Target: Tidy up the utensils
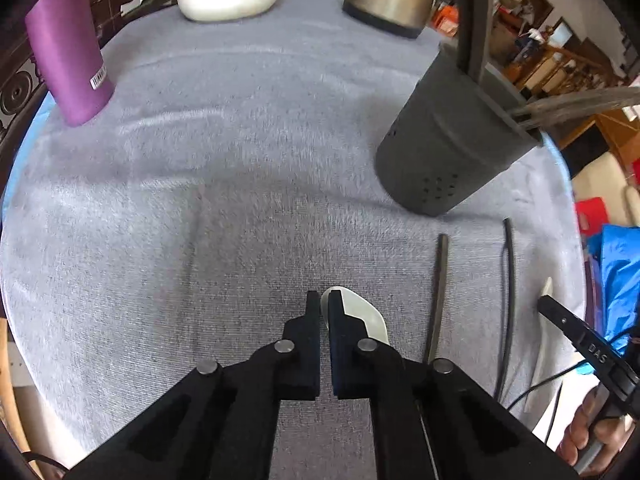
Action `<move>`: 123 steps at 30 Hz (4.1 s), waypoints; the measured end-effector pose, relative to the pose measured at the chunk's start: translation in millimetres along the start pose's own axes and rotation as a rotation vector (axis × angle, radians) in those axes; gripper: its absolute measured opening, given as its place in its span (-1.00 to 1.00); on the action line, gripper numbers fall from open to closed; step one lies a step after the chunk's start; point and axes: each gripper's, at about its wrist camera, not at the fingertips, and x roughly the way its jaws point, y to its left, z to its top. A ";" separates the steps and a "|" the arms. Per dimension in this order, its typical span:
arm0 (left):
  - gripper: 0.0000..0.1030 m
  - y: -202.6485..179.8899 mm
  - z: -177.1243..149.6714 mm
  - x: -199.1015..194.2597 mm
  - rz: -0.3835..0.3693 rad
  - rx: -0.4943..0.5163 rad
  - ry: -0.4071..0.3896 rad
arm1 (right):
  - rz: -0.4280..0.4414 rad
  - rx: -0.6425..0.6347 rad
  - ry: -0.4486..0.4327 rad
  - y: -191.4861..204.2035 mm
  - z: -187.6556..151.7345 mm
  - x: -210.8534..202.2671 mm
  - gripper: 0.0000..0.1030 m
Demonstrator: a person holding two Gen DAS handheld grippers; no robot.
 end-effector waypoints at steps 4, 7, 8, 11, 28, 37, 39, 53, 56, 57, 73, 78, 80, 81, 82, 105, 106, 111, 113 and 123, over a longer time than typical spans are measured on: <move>-0.95 10.6 0.3 -25.5 0.002 0.009 -0.064 | 0.080 -0.040 -0.082 11.3 -3.4 -13.8 -0.88; -0.95 22.5 2.0 -35.1 0.003 -0.027 -0.053 | 0.156 -0.048 -0.125 20.8 -3.1 -25.0 -0.87; -0.94 28.4 -0.6 -35.8 -0.010 -0.049 -0.025 | 0.138 -0.051 -0.131 22.5 -3.0 -26.7 -0.85; -0.20 36.6 -6.5 -24.6 -0.076 -0.124 0.079 | 0.148 -0.029 -0.133 14.6 -3.4 -33.1 -0.83; -0.83 -23.8 -2.1 14.3 0.107 0.011 0.021 | -0.118 -0.098 -0.027 6.3 1.0 4.6 -0.30; -0.95 13.1 8.7 -12.5 0.023 -0.004 -0.019 | 0.022 -0.083 -0.047 13.2 1.1 -11.7 -0.80; -0.95 22.1 11.7 -26.7 0.018 -0.007 -0.050 | 0.124 -0.053 -0.070 14.6 2.9 -21.8 -0.80; -0.96 -16.4 55.3 -196.1 -0.003 0.133 -0.497 | 0.541 -0.150 -0.444 95.2 42.1 -96.1 -0.80; -0.96 -30.3 76.6 -213.1 -0.009 0.168 -0.564 | 0.556 -0.143 -0.524 113.2 60.4 -95.2 -0.80; -0.96 -35.2 83.0 -216.9 -0.007 0.177 -0.585 | 0.565 -0.128 -0.543 116.3 66.6 -94.5 -0.80; -0.95 -75.2 146.5 -152.2 0.084 0.089 -0.655 | 0.471 -0.035 -0.762 145.5 113.3 -47.4 -0.79; -0.95 -76.2 147.7 -128.3 0.093 0.092 -0.607 | 0.433 -0.053 -0.749 141.8 112.7 -35.1 -0.79; -0.96 -75.0 149.0 -122.8 0.088 0.092 -0.591 | 0.431 -0.042 -0.746 138.2 114.4 -32.6 -0.79; -0.95 -74.5 149.1 -121.4 0.086 0.091 -0.585 | 0.430 -0.040 -0.745 136.0 114.4 -32.2 -0.78; -0.95 -73.4 149.6 -118.8 0.085 0.089 -0.575 | 0.425 -0.040 -0.744 136.4 115.1 -31.5 -0.78; -0.85 -24.5 72.6 -207.7 0.130 0.033 -0.710 | 0.433 -0.065 -0.795 129.0 90.6 -92.2 -0.77; -0.69 -20.7 63.8 -210.2 0.144 0.042 -0.707 | 0.439 -0.071 -0.816 126.2 84.3 -105.8 -0.77; 0.12 -8.6 24.4 -207.5 0.214 0.092 -0.684 | 0.429 -0.135 -0.895 111.4 48.8 -156.3 -0.76; 0.12 -4.1 9.1 -199.3 0.232 0.114 -0.646 | 0.407 -0.165 -0.902 103.3 32.4 -169.9 -0.76; 0.19 -10.8 -34.6 -154.8 0.298 0.143 -0.464 | 0.305 -0.156 -0.557 51.8 -22.8 -128.4 -0.74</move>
